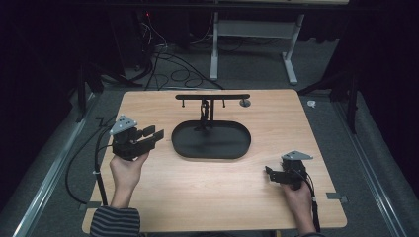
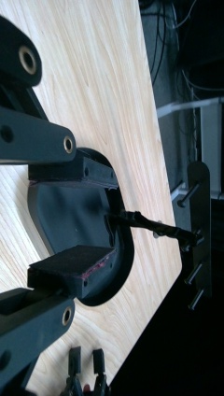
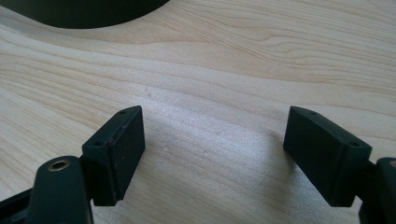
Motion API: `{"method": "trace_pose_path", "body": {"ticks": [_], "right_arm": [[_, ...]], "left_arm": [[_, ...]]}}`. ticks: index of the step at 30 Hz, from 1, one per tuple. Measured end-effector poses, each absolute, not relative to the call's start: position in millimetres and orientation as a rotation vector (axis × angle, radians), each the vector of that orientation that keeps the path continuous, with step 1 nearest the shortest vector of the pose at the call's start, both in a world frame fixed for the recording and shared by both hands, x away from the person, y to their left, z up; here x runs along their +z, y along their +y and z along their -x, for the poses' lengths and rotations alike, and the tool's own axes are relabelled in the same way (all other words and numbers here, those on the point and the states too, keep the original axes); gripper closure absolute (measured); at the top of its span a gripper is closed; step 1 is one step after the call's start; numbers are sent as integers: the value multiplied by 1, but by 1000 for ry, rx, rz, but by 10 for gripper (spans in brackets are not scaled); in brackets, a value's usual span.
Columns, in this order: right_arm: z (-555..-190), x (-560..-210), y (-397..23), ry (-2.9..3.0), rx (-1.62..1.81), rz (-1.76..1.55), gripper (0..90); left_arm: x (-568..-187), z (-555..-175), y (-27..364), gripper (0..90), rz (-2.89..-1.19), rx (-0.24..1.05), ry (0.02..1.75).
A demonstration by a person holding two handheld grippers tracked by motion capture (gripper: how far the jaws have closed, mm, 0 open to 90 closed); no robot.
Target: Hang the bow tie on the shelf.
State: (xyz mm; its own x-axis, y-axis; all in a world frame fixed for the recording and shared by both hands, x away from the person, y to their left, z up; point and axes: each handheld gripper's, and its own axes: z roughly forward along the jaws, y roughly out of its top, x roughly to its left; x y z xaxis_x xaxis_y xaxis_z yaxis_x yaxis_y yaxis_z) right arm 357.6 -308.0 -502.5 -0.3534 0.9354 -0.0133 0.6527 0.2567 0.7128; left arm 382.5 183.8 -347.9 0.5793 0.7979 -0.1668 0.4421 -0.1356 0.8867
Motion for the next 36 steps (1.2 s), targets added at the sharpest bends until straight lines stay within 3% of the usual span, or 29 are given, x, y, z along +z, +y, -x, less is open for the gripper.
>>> {"method": "trace_pose_path", "body": {"ticks": [36], "right_arm": [[-358, -503, -308, 2097, 868, -1440, 218]], "left_arm": [[-371, -366, 200, 584, -1756, 425, 1094]]}}
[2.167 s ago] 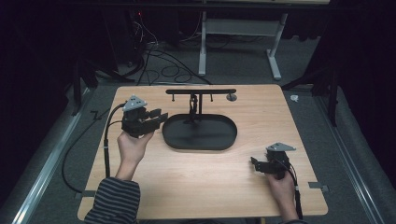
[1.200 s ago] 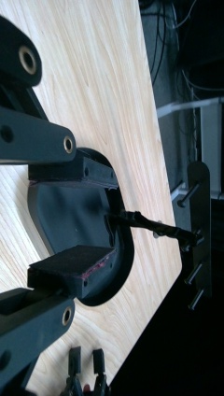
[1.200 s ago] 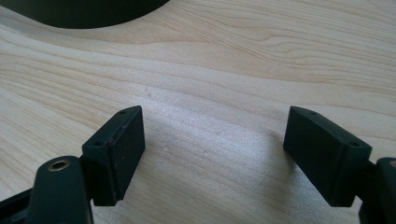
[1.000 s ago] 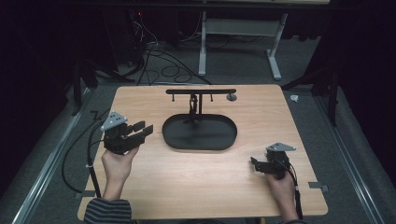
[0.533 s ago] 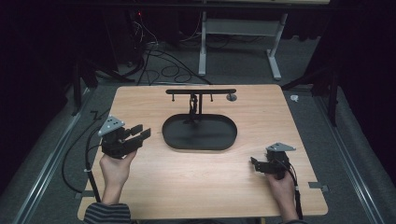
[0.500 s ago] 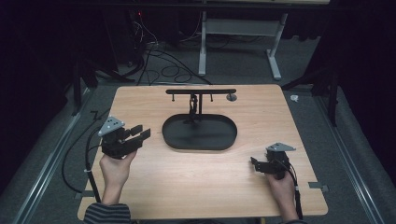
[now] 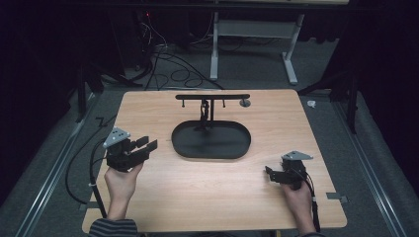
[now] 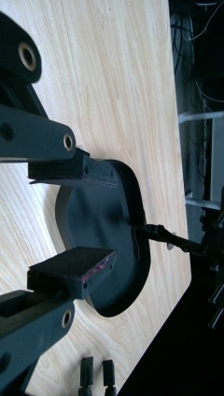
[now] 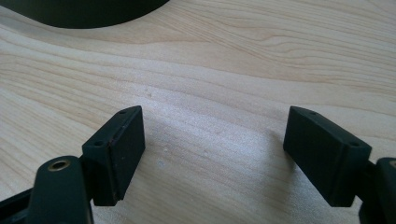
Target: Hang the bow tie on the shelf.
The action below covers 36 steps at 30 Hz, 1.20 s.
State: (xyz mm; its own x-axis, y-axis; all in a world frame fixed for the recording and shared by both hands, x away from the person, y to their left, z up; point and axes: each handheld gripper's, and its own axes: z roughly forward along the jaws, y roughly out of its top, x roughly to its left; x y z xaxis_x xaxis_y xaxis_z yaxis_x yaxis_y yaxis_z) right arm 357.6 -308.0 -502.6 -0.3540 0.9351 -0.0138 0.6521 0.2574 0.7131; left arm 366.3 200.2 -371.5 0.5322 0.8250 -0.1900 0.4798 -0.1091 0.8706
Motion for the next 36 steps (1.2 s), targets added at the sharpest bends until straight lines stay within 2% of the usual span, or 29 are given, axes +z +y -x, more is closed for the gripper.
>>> {"method": "trace_pose_path", "body": {"ticks": [36], "right_arm": [[-358, -502, -308, 2099, 866, -1441, 218]], "left_arm": [[-400, -362, 206, 552, -1757, 389, 1164]]}}
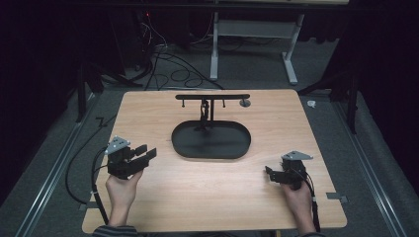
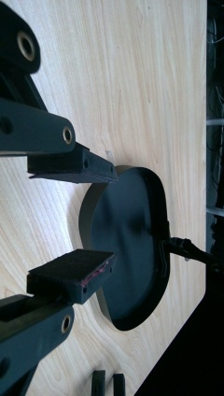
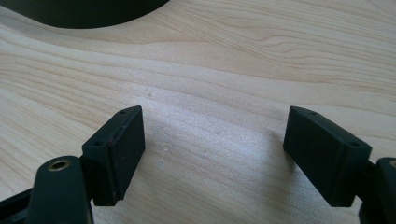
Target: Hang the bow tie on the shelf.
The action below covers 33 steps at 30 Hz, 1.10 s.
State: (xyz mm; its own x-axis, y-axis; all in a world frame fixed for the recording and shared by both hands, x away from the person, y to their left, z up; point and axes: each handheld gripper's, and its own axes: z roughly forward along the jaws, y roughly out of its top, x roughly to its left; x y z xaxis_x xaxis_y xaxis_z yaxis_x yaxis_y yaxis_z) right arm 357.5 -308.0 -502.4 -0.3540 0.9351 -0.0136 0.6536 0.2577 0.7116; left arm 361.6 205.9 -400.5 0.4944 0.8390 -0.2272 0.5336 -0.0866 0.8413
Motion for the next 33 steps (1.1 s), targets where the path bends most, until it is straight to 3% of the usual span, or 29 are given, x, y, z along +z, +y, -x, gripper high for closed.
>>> {"method": "trace_pose_path", "body": {"ticks": [33], "right_arm": [[-357, -502, -308, 2099, 865, -1440, 218]], "left_arm": [[-431, -360, 199, 518, -1779, 336, 1210]]}}
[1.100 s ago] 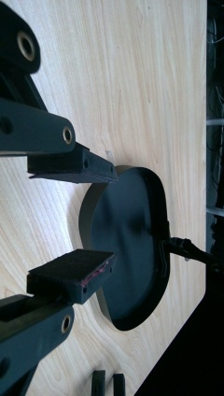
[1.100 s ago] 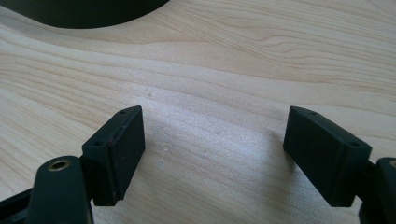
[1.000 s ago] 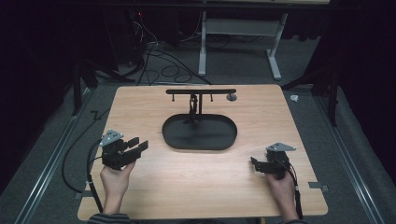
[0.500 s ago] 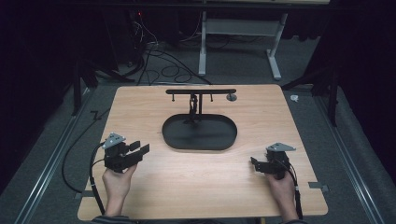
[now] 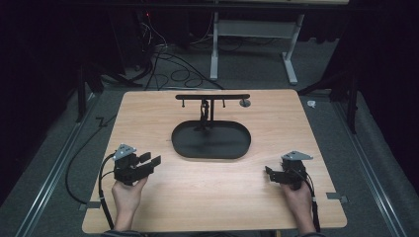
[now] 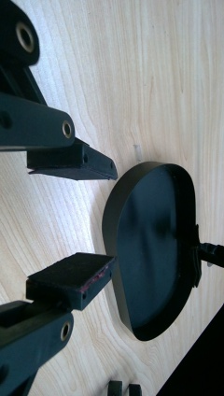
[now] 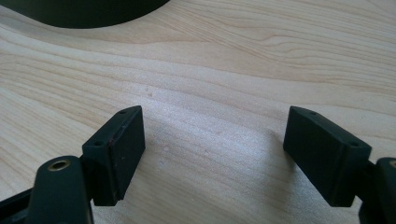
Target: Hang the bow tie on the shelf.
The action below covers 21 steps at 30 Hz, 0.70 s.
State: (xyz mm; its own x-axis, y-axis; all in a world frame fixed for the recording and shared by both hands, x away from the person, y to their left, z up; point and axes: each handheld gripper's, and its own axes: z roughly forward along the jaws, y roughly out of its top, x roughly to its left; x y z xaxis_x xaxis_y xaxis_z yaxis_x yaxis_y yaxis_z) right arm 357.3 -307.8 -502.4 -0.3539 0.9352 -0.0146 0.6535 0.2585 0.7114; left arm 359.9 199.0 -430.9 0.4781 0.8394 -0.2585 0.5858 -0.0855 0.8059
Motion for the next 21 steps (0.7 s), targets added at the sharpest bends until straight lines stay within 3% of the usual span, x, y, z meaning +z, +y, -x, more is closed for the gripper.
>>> {"method": "trace_pose_path", "body": {"ticks": [21], "right_arm": [[-357, -503, -308, 2102, 867, -1432, 218]], "left_arm": [[-456, -362, 185, 512, -1808, 337, 1233]]}}
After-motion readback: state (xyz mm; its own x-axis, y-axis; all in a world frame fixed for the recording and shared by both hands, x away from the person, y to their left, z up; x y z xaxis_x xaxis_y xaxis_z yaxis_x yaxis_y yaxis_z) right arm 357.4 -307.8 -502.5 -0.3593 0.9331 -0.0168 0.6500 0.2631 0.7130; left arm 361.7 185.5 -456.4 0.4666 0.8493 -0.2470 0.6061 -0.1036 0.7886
